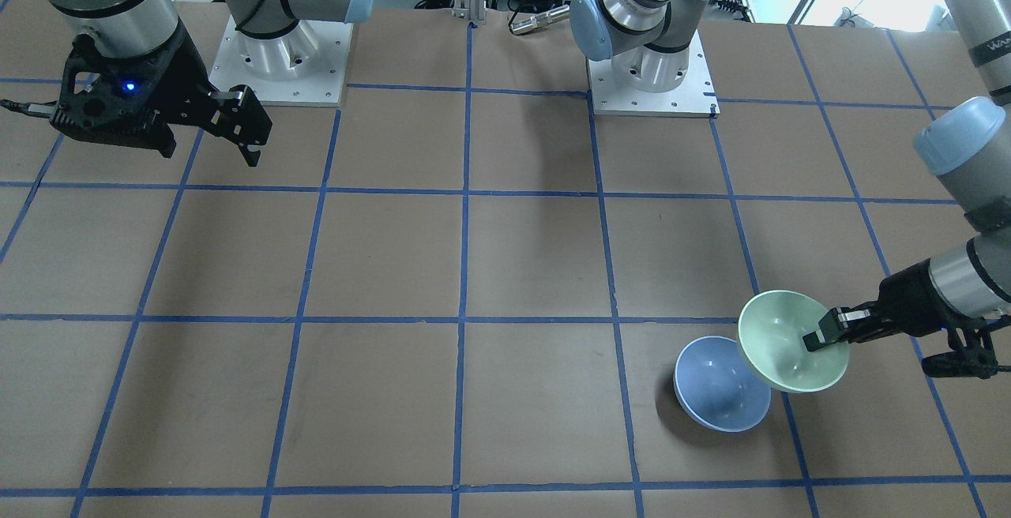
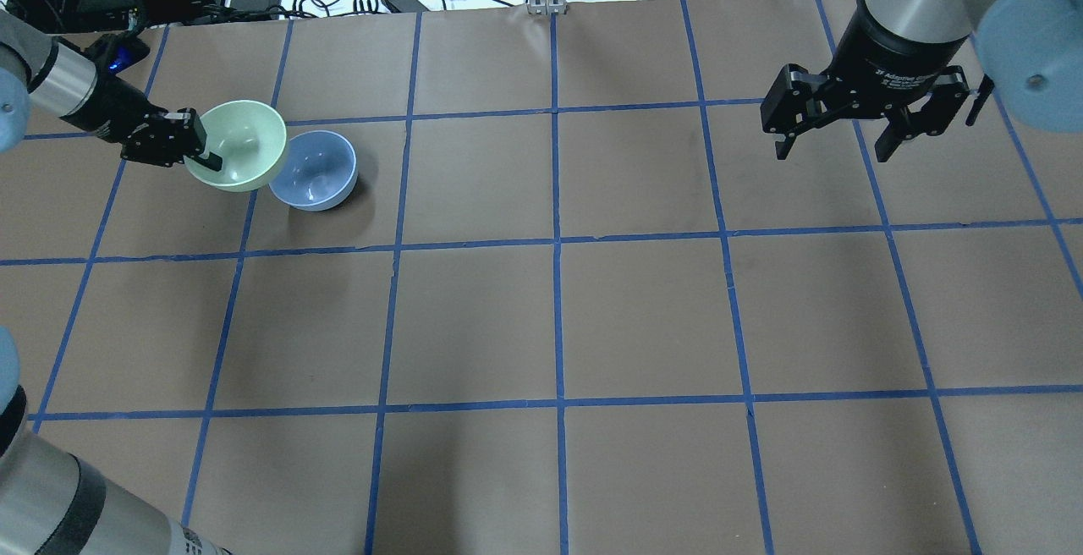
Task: Stack green bowl on blue bowl
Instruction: 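Lower the green bowl into the light blue bowl with the left gripper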
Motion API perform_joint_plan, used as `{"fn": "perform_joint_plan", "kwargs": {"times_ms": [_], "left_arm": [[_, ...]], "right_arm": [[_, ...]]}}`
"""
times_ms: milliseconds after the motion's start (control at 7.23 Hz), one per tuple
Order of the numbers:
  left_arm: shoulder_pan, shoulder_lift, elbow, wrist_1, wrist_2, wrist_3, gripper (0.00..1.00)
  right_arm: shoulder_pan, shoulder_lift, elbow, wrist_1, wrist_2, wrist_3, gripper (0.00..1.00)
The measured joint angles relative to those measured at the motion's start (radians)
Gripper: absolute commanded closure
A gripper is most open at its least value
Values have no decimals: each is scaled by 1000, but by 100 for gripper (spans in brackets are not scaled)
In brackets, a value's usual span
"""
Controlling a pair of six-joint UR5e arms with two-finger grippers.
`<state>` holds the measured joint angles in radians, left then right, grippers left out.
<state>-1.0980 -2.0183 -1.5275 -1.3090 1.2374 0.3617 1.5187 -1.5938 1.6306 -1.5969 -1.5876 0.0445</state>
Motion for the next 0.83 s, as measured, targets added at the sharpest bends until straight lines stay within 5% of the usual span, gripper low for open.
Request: {"fn": "perform_joint_plan", "kwargs": {"times_ms": [830], "left_arm": [[-59, -52, 22, 72, -33, -90, 98]], "right_arm": [[0, 0, 0, 0, 0, 0, 0]]}}
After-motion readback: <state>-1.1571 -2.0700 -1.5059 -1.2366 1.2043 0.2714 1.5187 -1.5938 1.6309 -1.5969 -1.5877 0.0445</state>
